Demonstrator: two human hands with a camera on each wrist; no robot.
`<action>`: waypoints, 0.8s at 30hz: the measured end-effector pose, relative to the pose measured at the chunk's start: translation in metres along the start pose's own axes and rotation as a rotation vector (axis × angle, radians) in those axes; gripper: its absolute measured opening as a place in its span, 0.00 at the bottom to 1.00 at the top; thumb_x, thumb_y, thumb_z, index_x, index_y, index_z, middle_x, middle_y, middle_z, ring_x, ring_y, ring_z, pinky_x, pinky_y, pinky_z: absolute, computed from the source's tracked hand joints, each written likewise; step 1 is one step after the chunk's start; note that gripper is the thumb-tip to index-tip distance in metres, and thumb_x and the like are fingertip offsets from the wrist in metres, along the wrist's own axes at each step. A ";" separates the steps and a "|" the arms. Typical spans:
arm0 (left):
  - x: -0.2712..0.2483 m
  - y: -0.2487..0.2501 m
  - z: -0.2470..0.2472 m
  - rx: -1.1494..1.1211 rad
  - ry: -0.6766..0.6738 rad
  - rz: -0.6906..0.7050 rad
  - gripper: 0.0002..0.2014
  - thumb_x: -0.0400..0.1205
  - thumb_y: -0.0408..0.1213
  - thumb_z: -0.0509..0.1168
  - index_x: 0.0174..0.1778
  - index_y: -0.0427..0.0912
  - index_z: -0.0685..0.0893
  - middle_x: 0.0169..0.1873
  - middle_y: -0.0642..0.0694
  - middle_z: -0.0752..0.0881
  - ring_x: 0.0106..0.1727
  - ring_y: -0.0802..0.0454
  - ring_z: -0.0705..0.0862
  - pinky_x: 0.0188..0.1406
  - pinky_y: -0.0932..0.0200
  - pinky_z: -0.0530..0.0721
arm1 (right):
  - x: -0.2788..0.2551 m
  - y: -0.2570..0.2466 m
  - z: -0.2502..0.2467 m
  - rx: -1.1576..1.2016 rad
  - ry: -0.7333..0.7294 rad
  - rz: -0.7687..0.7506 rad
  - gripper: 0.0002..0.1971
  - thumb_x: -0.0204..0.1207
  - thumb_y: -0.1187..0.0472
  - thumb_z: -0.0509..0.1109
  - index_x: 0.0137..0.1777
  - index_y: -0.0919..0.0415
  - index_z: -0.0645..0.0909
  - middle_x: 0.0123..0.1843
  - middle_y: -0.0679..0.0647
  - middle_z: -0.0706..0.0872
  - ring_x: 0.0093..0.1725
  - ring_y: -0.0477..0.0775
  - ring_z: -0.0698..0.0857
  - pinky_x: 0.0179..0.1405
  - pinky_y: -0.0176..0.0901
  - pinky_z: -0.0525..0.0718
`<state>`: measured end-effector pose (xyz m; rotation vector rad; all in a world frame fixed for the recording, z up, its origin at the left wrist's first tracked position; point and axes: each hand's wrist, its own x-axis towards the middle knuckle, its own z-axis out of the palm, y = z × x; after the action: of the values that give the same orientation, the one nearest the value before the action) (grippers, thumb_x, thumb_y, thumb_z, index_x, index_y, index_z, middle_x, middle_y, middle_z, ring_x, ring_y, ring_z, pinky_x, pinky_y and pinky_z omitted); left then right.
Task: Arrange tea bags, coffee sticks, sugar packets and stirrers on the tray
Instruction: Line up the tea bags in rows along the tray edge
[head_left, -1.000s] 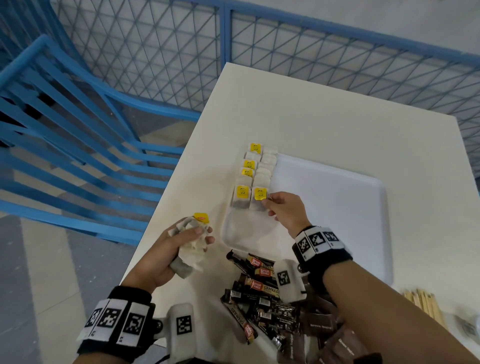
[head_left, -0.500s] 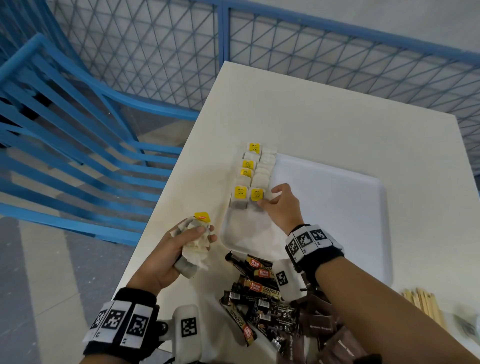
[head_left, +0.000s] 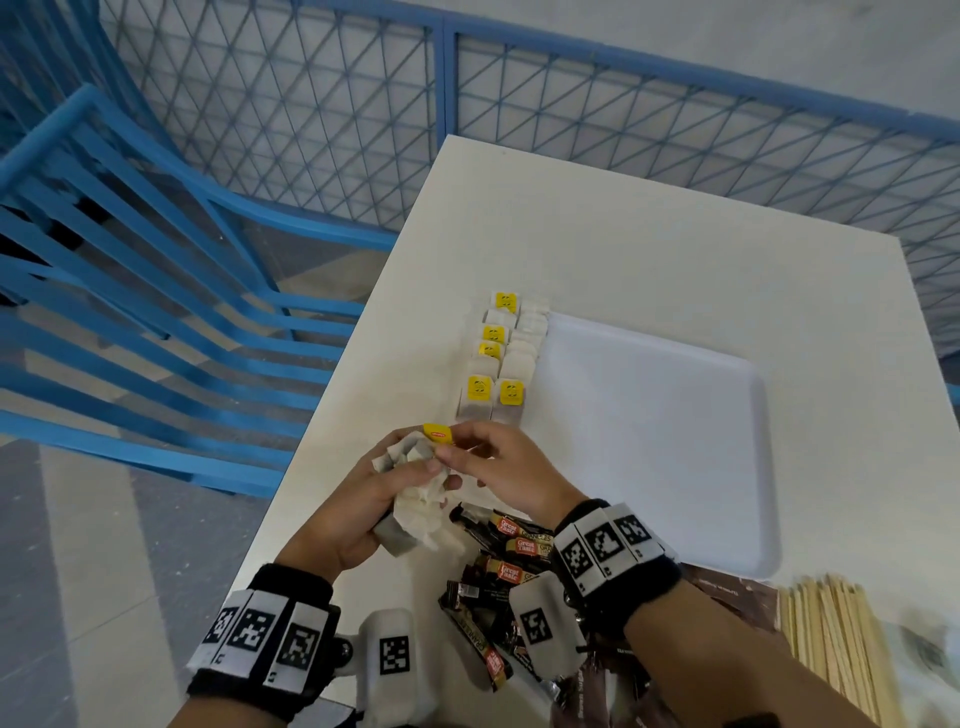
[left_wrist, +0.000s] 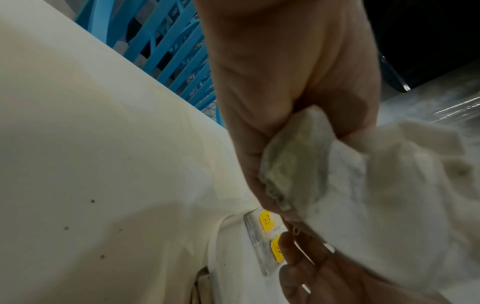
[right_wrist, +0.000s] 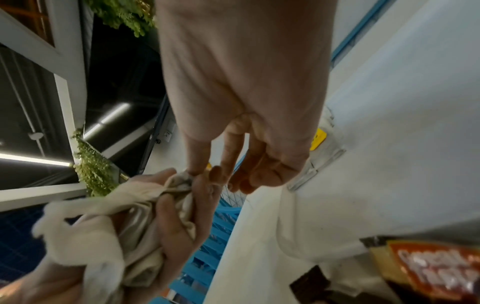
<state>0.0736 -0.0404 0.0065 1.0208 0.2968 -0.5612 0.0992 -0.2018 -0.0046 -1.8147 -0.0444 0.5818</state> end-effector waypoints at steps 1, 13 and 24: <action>0.000 0.000 0.000 -0.006 0.006 -0.002 0.24 0.69 0.28 0.68 0.63 0.33 0.76 0.43 0.38 0.86 0.41 0.42 0.88 0.31 0.56 0.85 | -0.001 0.000 0.001 0.028 0.024 0.000 0.10 0.77 0.57 0.70 0.54 0.60 0.83 0.41 0.44 0.84 0.36 0.34 0.80 0.32 0.21 0.73; -0.007 0.004 0.003 0.029 -0.042 -0.058 0.18 0.72 0.29 0.67 0.59 0.38 0.79 0.52 0.37 0.88 0.45 0.39 0.89 0.32 0.57 0.86 | -0.008 -0.005 -0.013 0.430 0.144 0.075 0.03 0.81 0.63 0.65 0.47 0.62 0.77 0.40 0.54 0.85 0.37 0.49 0.86 0.38 0.39 0.83; -0.007 0.001 0.005 0.080 -0.015 -0.053 0.16 0.71 0.28 0.67 0.56 0.37 0.80 0.45 0.36 0.86 0.39 0.44 0.88 0.28 0.59 0.84 | -0.013 -0.010 -0.015 0.426 0.038 0.048 0.03 0.78 0.66 0.67 0.50 0.62 0.78 0.43 0.60 0.84 0.37 0.51 0.85 0.38 0.37 0.84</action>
<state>0.0688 -0.0425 0.0133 1.0877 0.2907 -0.6323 0.0967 -0.2154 0.0125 -1.4143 0.1404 0.5432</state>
